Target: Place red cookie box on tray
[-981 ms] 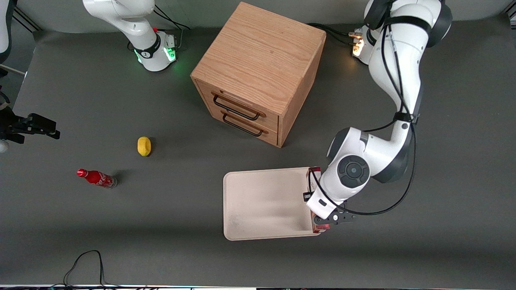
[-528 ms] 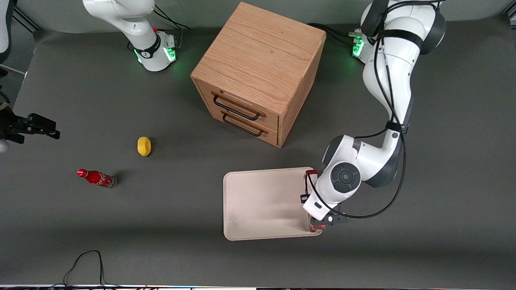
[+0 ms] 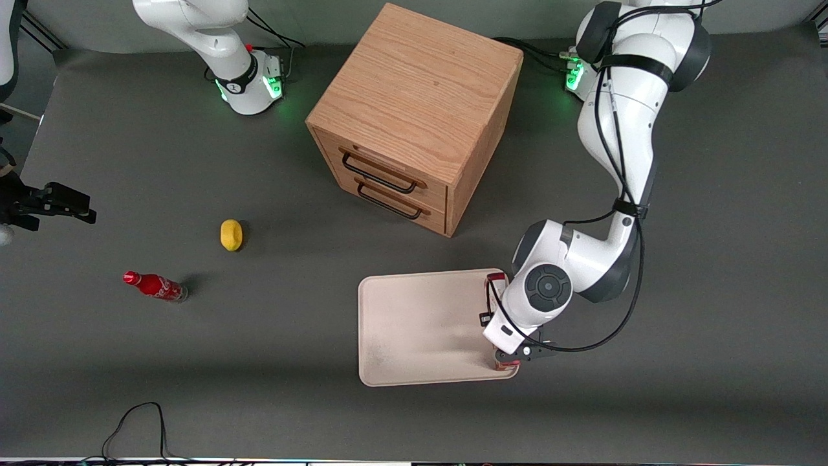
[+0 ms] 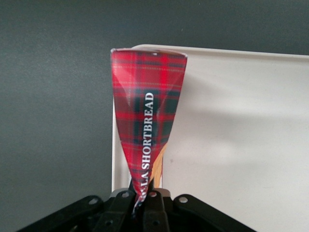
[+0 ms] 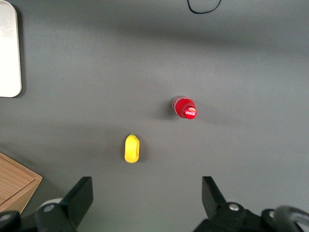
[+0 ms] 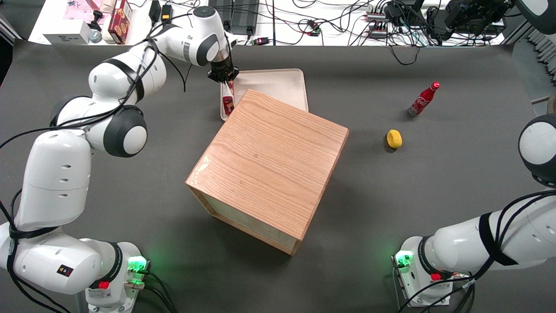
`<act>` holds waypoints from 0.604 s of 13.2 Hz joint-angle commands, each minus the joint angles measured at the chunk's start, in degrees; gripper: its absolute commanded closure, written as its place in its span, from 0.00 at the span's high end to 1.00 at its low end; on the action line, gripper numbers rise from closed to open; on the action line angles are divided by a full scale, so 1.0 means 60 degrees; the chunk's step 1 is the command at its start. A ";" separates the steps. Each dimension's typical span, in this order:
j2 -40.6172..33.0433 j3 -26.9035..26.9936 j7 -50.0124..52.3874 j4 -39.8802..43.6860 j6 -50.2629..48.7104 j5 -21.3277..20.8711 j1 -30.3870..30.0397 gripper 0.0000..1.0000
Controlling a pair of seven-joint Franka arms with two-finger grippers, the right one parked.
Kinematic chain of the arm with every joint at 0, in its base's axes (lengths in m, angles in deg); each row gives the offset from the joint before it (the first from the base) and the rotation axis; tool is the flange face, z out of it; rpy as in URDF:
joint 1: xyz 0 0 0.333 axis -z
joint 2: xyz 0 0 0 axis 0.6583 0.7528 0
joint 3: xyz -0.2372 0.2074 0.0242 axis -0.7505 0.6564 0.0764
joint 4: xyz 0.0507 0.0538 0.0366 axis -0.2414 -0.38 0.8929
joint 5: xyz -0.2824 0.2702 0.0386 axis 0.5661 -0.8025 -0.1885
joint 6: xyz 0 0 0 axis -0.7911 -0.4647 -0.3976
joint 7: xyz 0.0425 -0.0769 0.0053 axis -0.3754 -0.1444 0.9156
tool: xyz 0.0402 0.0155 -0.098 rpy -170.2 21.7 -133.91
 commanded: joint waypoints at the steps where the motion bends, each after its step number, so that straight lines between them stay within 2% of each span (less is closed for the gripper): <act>1: -0.0080 0.0044 0.0155 -0.0033 0.0114 -0.0124 0.0070 0.64; 2: -0.0095 0.0044 0.0184 -0.0033 0.0099 -0.0139 0.0070 0.94; 3: -0.0124 0.0044 0.0199 -0.0033 0.0027 -0.0168 0.0085 1.00; 6: -0.0460 0.0044 0.0228 0.0054 -0.0717 -0.0212 0.0070 1.00; 8: -0.1379 0.0015 0.0185 0.0069 -0.2134 -0.0125 -0.0075 1.00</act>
